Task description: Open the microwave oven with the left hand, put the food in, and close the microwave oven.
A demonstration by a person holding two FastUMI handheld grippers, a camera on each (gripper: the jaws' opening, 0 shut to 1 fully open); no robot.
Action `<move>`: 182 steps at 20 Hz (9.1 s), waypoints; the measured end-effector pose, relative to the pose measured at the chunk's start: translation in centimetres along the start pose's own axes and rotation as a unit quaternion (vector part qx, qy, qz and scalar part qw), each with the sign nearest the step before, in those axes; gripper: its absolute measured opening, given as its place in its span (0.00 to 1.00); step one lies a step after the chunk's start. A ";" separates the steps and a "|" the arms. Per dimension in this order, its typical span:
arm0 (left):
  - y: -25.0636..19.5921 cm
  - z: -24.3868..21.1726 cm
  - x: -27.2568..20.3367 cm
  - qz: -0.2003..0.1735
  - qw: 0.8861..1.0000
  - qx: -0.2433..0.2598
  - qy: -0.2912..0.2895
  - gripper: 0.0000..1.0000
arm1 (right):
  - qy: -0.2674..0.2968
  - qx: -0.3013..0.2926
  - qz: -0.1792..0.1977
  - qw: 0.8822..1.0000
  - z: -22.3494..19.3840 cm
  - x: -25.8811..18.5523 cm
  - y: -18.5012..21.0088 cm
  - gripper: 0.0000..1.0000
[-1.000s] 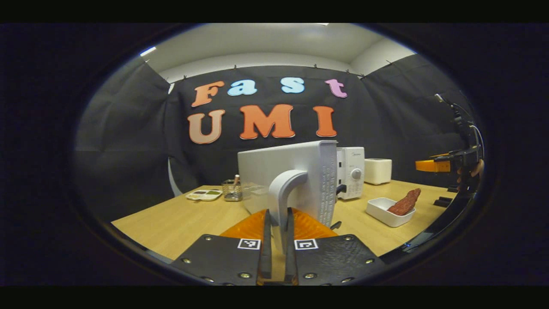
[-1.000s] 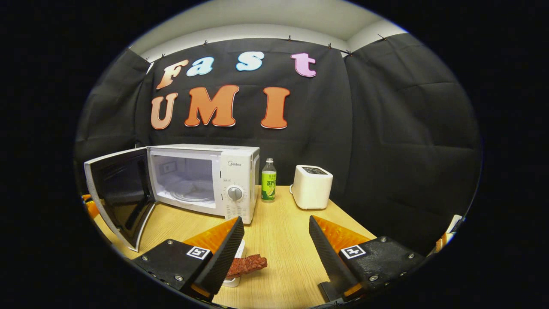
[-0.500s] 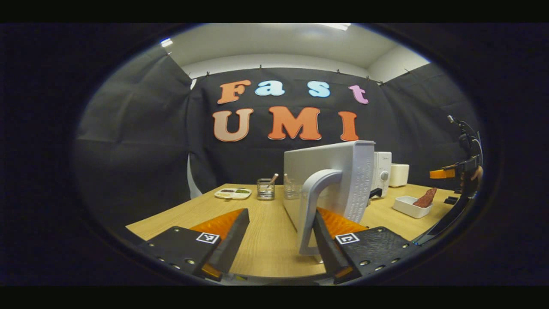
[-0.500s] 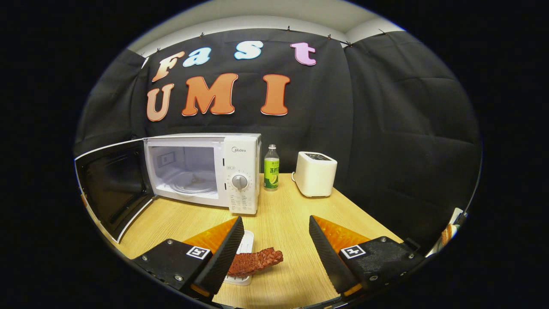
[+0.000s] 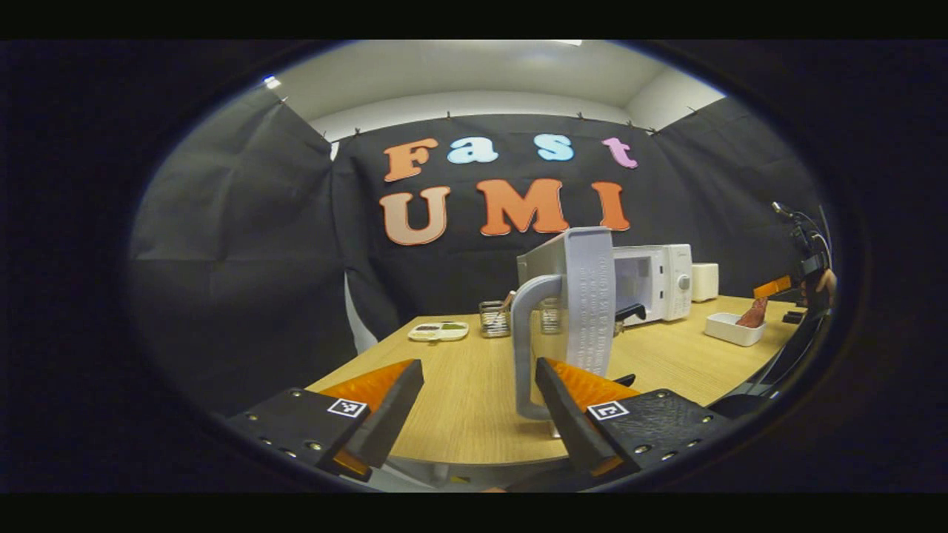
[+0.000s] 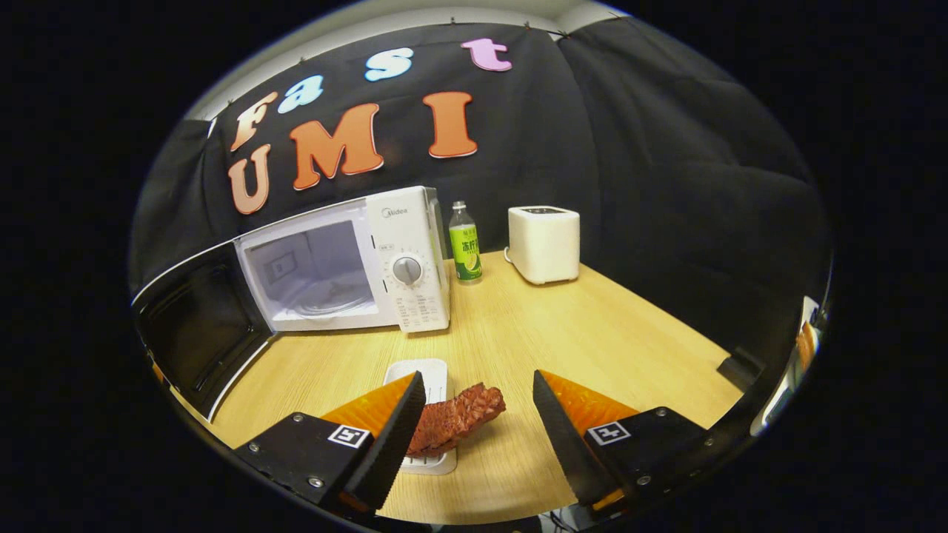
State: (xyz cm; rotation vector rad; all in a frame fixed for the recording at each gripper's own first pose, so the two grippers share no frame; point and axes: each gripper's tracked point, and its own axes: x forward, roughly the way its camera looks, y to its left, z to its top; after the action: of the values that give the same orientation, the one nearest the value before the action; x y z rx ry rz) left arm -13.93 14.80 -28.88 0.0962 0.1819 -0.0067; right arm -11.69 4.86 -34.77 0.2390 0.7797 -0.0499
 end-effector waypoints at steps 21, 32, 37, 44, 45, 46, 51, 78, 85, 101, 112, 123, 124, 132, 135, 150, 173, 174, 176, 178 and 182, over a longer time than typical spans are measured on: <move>5.4 3.5 -2.6 0.079 0.996 0.039 -0.015 0.94 | 0.021 0.180 0.085 0.980 0.7 1.5 3.9 0.14; 6.7 2.9 -1.0 0.107 0.994 0.019 0.003 0.91 | -0.071 0.076 0.110 0.989 10.6 0.1 10.4 0.14; 7.3 3.1 -1.0 0.118 0.993 0.008 0.000 0.92 | -0.092 0.073 0.142 0.983 12.7 1.6 16.2 0.14; 8.5 4.5 -1.3 0.134 0.991 0.009 -0.006 0.91 | -0.109 0.098 0.155 0.977 13.2 5.7 23.1 0.14; 8.7 4.7 -1.4 0.137 0.990 0.012 -0.007 0.91 | -0.113 0.106 0.151 0.976 13.2 6.5 23.6 0.14; 8.9 4.7 -1.4 0.139 0.990 0.014 -0.006 0.91 | -0.116 0.115 0.144 0.976 13.1 7.4 24.1 0.14; 10.1 4.9 -1.9 0.148 0.989 0.024 -0.005 0.91 | -0.104 0.165 0.114 0.974 11.2 12.3 25.2 0.14; 12.9 4.0 -4.1 0.195 0.980 0.032 0.023 0.91 | -0.114 0.290 0.054 0.949 8.2 25.6 30.8 0.19; 10.4 5.1 -3.8 0.173 0.984 0.030 0.012 0.91 | 0.002 0.103 -0.003 0.995 4.4 25.4 29.3 0.70; 3.4 5.3 -1.6 0.117 0.993 -0.009 0.012 0.91 | -0.054 0.020 0.077 0.995 7.1 14.1 22.9 0.86; -3.7 3.3 -0.3 0.060 0.996 -0.056 0.034 0.89 | -0.133 -0.020 0.138 0.981 10.3 4.2 14.6 0.86; -18.2 4.3 4.8 -0.095 0.994 -0.045 0.029 0.89 | -0.189 -0.036 0.142 0.971 13.2 -0.8 7.2 0.87; -19.6 4.5 5.4 -0.108 0.993 -0.044 0.027 0.89 | -0.194 -0.041 0.141 0.970 13.5 -1.1 6.7 0.87; -29.7 5.3 10.0 -0.197 0.980 -0.019 0.025 0.74 | -0.203 -0.033 0.135 0.969 15.2 -2.4 3.3 0.87; -32.9 5.5 11.7 -0.217 0.976 -0.023 0.026 0.55 | -0.206 -0.033 0.128 0.970 15.5 -2.3 2.3 0.87; -40.1 3.6 25.1 -0.167 0.983 -0.032 0.063 0.07 | -0.199 -0.023 0.097 0.975 16.1 -0.1 -1.1 0.87; -40.5 5.5 26.7 -0.164 0.983 -0.060 0.049 0.02 | -0.208 -0.019 0.090 0.974 16.7 -1.7 -0.2 0.87; -40.0 6.0 26.0 -0.163 0.984 -0.055 0.044 0.14 | -0.208 -0.019 0.091 0.974 16.9 -1.9 0.0 0.87; -38.4 7.9 24.7 -0.160 0.986 -0.048 0.026 0.31 | -0.215 -0.024 0.090 0.972 17.6 -2.4 0.2 0.87; -36.4 10.4 23.2 -0.155 0.987 -0.046 0.006 0.50 | -0.225 -0.034 0.087 0.970 18.7 -2.9 0.6 0.87; -30.9 15.7 19.9 -0.134 0.990 -0.032 -0.029 0.67 | -0.245 -0.051 0.080 0.965 21.0 -4.7 1.3 0.87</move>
State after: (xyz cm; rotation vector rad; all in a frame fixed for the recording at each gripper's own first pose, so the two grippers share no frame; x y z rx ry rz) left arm 7.95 -17.44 -20.03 0.0060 0.1355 -0.2717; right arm -0.33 1.10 -16.83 0.1795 0.2666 0.0830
